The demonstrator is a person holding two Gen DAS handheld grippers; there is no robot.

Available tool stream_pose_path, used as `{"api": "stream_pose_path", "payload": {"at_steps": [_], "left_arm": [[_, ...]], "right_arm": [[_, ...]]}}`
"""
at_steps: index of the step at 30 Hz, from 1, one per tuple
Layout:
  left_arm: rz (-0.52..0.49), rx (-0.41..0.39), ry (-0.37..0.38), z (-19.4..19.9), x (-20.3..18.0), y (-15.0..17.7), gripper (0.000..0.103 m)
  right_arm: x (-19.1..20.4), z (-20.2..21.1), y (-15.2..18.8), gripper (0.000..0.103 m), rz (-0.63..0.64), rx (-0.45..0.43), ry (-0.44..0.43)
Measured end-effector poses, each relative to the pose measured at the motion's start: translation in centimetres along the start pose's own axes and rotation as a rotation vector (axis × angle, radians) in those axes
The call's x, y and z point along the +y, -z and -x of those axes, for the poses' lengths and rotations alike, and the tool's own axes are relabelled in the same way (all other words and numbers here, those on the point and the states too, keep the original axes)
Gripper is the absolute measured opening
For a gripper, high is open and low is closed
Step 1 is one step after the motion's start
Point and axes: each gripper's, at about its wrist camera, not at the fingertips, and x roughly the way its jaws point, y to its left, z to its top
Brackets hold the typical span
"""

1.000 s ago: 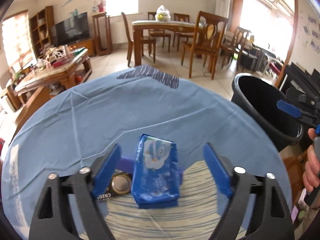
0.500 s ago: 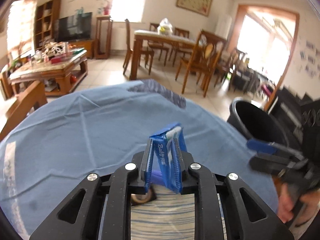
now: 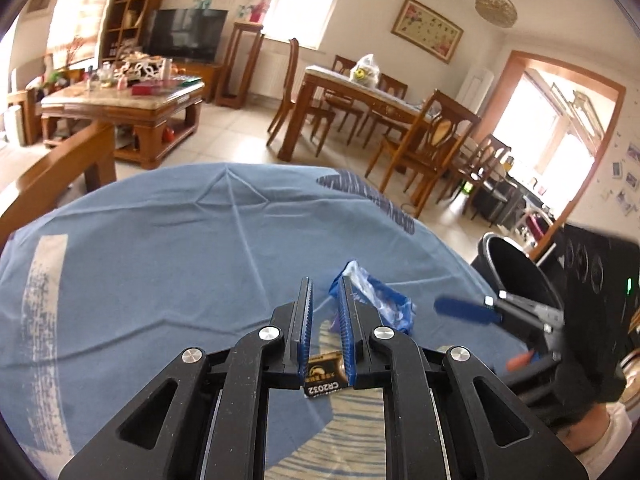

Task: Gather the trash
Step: 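Grasp the blue wet-wipes pack with the right tool, then grasp the purple stick with the left tool while the right tool holds the wipes pack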

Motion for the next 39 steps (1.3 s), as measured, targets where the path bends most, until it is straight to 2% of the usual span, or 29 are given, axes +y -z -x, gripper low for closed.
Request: {"api": "stream_pose_path", "payload": {"at_steps": [5,7,9,10,13,15,18,19,20,22,24,25,26,29,34,36,38,39], "left_arm": [[-0.019,0.051,-0.012,-1.0,-0.3,0.5,0.014],[-0.02,0.063,-0.011,-1.2,-0.3,0.6,0.014],[-0.022,0.07,-0.014,-1.5,-0.1,0.7,0.014],[-0.024,0.074,-0.016,-1.5,0.0,0.8,0.014],[-0.037,0.09,-0.018,-2.0,-0.1,1.1,0.014],[-0.073,0.105,-0.009,-2.3,-0.7,1.2,0.014],[-0.11,0.138,0.018,-3.1,-1.7,1.6,0.014],[-0.12,0.153,0.026,-3.3,-2.0,1.8,0.024],[-0.134,0.165,0.026,-3.6,-2.4,2.0,0.044],[-0.157,0.169,0.011,-3.7,-3.3,2.4,0.064],[-0.162,0.172,0.017,-3.7,-4.0,2.6,0.069],[-0.16,0.183,0.025,-3.9,-4.5,2.7,0.077],[-0.159,0.196,0.019,-4.2,-4.9,2.7,0.08],[-0.169,0.248,-0.009,-5.8,-6.1,3.1,0.08],[-0.215,0.251,-0.076,-7.8,-8.4,2.4,0.08],[-0.22,0.235,-0.092,-8.5,-9.1,2.0,0.077],[-0.23,0.222,-0.104,-9.2,-9.7,1.5,0.066],[-0.233,0.218,-0.103,-9.3,-9.9,1.3,0.055]], "right_arm": [[-0.4,-3.5,-1.9,0.077,0.018,0.06,0.039],[-0.8,-5.1,-2.3,0.066,0.006,0.107,0.038],[-1.2,-5.2,-2.6,0.049,0.011,0.099,0.06],[-1.1,-5.2,-2.9,0.046,0.006,0.099,0.064],[-2.3,-4.2,-2.6,0.041,-0.06,0.078,0.024],[-3.6,-2.9,-2.2,0.034,-0.119,0.043,-0.002],[-5.2,-0.2,-1.6,0.034,-0.184,-0.023,-0.034],[-5.5,0.6,-1.5,0.034,-0.194,-0.039,-0.044],[-5.8,1.8,-1.1,0.034,-0.203,-0.059,-0.054],[-6.2,2.9,-0.5,0.034,-0.213,-0.079,-0.071],[-6.5,3.9,0.1,0.034,-0.226,-0.095,-0.093],[-6.7,4.3,0.3,0.034,-0.232,-0.102,-0.1],[-6.8,4.9,0.6,0.034,-0.238,-0.114,-0.106],[-7.0,5.6,1.1,0.034,-0.252,-0.142,-0.119],[-7.0,5.3,1.6,0.034,-0.26,-0.169,-0.115],[-7.1,5.4,1.9,0.034,-0.263,-0.177,-0.109],[-7.4,5.7,2.1,0.034,-0.264,-0.19,-0.088],[-7.6,5.9,2.2,0.034,-0.265,-0.195,-0.084]]}}
